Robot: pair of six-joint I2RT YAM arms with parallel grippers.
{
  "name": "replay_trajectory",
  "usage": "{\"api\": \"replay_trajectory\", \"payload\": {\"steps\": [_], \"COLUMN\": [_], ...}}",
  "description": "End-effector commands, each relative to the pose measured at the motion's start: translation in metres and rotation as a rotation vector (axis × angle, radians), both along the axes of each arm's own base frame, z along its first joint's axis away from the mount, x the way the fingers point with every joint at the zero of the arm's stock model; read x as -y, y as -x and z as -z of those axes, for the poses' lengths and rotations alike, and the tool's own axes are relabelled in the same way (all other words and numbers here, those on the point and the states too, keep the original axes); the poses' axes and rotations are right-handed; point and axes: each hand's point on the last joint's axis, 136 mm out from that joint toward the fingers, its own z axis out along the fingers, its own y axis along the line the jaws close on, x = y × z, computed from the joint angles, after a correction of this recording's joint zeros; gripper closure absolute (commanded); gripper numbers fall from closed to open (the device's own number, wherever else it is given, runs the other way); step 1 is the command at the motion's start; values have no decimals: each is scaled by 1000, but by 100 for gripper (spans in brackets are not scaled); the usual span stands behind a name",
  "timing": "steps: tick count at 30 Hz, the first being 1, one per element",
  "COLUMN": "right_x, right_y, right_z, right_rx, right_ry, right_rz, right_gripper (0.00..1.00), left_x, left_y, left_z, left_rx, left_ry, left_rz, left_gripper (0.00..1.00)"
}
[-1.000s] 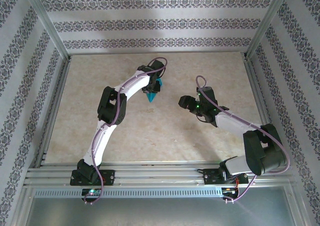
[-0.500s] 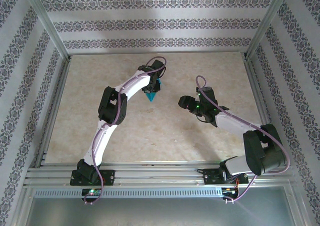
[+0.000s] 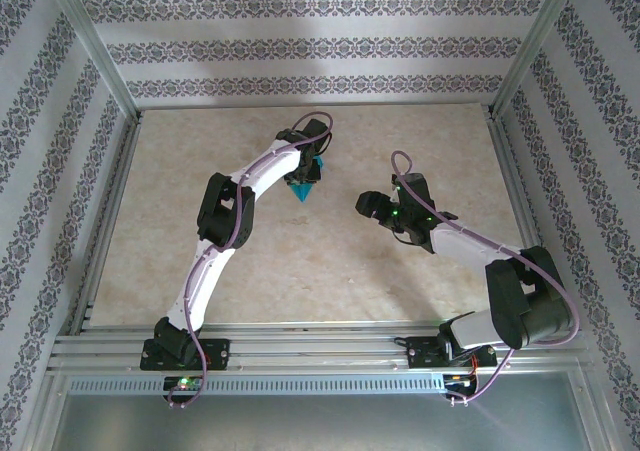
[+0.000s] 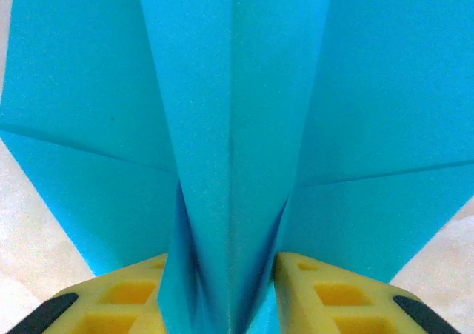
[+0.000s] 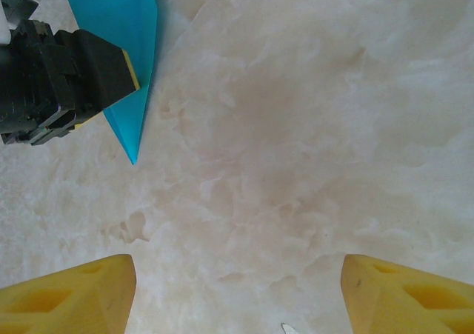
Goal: Fold a paper plane with a square sheet of paper (pick it up from the middle)
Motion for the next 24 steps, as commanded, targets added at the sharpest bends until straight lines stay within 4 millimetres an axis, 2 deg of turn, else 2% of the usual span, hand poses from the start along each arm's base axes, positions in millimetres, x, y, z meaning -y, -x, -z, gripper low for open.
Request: {"api": "replay_trajectory", "payload": {"steps": [1, 6, 11, 15, 17, 20, 22, 24], "right_x": [5, 5, 5, 13, 22, 43, 59, 77], "right_y": [-2, -2, -3, -6, -9, -14, -16, -16], "right_z": [-1, -1, -4, -19, -33, -57, -72, -85], "right_rx": [6, 8, 16, 50, 89, 163, 217, 266], "right_ry": [17, 16, 19, 58, 100, 170, 219, 270], "right_rz": [11, 8, 9, 17, 29, 70, 102, 137], "right_gripper": [26, 24, 23, 20, 17, 9, 2, 2], "left_x": [-7, -5, -11, -23, -34, -60, -83, -110], "left_y": [5, -4, 0, 8, 12, 25, 37, 52], "left_z": [-6, -49, -85, -126, -153, -183, -197, -207], "left_rx": [-35, 38, 82, 147, 217, 303, 354, 406], "left_ry": [-30, -16, -17, -24, -19, -2, 10, 10], "left_rz": [25, 39, 38, 37, 26, -12, -49, -89], "left_gripper": [62, 55, 48, 42, 38, 29, 22, 14]}}
